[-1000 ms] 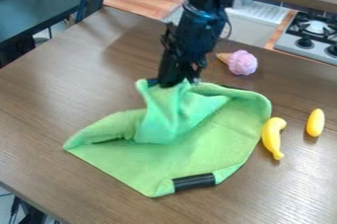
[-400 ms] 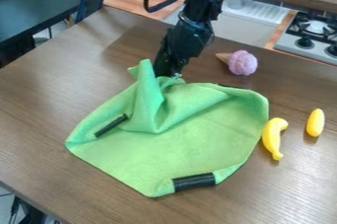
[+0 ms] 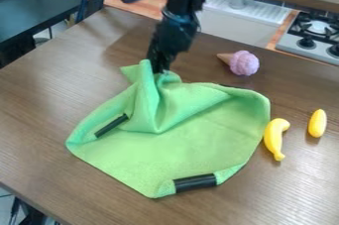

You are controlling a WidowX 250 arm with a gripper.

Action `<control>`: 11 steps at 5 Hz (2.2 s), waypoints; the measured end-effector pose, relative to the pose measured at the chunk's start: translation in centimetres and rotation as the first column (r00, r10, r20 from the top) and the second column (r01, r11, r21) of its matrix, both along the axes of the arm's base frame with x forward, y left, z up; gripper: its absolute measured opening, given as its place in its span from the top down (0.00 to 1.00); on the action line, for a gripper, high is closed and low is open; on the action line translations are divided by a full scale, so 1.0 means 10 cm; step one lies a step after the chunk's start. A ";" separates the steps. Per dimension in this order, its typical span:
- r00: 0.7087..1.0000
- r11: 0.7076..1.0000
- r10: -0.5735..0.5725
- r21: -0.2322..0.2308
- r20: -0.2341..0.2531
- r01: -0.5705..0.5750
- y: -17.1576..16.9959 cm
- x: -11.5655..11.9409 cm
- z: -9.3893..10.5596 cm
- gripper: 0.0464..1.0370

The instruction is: Unfold the cloth from bottom right to top left

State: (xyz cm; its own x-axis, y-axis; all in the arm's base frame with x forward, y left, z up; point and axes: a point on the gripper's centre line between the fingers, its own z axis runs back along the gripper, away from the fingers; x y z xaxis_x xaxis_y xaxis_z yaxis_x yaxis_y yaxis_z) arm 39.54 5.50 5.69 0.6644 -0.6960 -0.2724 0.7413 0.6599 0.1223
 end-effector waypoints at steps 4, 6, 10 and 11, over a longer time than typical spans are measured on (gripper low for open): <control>0.992 0.990 -0.026 -0.134 0.126 0.043 0.39 0.16 0.18 0.99; 0.952 0.976 -0.099 -0.156 0.291 0.149 0.36 0.24 0.42 0.99; 0.860 0.950 -0.132 -0.185 0.492 0.251 0.33 0.42 0.58 0.99; 0.846 0.950 -0.118 -0.188 0.519 0.248 0.39 0.45 0.61 0.99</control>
State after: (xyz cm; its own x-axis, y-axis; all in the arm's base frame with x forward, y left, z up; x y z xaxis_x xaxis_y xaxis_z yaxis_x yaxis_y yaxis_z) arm 44.04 9.43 11.81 0.5179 -0.8185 0.2487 0.7337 0.5745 0.3629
